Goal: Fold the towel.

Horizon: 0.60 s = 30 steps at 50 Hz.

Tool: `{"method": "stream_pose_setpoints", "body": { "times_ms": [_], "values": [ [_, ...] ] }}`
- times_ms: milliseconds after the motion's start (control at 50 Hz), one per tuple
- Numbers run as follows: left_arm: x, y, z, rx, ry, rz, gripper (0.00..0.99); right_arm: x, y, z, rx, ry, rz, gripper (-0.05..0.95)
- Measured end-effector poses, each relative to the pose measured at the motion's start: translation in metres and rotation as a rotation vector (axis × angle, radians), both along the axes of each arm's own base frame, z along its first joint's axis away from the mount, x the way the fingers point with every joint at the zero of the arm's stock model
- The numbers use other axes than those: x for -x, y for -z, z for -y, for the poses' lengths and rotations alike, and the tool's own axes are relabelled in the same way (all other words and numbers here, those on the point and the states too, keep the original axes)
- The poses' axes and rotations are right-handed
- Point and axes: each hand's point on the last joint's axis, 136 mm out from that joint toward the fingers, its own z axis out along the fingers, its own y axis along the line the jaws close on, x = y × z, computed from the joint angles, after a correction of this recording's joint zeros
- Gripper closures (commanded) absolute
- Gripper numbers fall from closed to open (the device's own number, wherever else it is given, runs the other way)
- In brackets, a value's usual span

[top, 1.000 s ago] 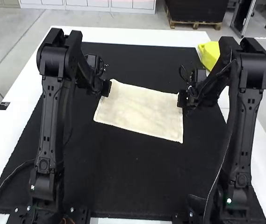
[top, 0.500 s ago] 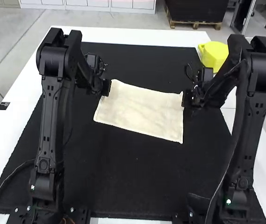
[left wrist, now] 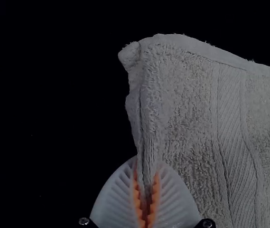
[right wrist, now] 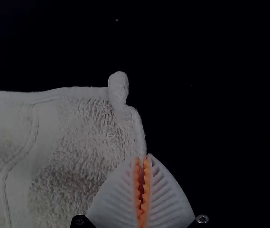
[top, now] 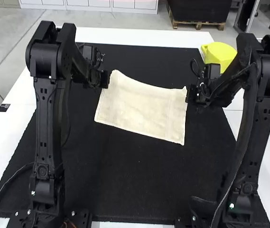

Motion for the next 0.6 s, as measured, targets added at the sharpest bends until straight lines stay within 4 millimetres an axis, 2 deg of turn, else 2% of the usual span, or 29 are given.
{"method": "stream_pose_setpoints", "body": {
  "times_ms": [180,340,600],
  "values": [
    [0.012,-0.002,-0.009,0.016,-0.006,-0.022,0.969,0.01,-0.003,-0.005,-0.033,-0.011,-0.019,0.93],
    [0.024,0.004,-0.018,0.023,-0.015,-0.045,0.969,0.018,-0.018,-0.011,-0.068,-0.031,-0.016,0.93],
    [0.039,-0.01,-0.026,0.035,-0.017,-0.043,0.969,0.039,-0.03,-0.019,-0.105,-0.059,-0.05,0.93]
  ]
}}
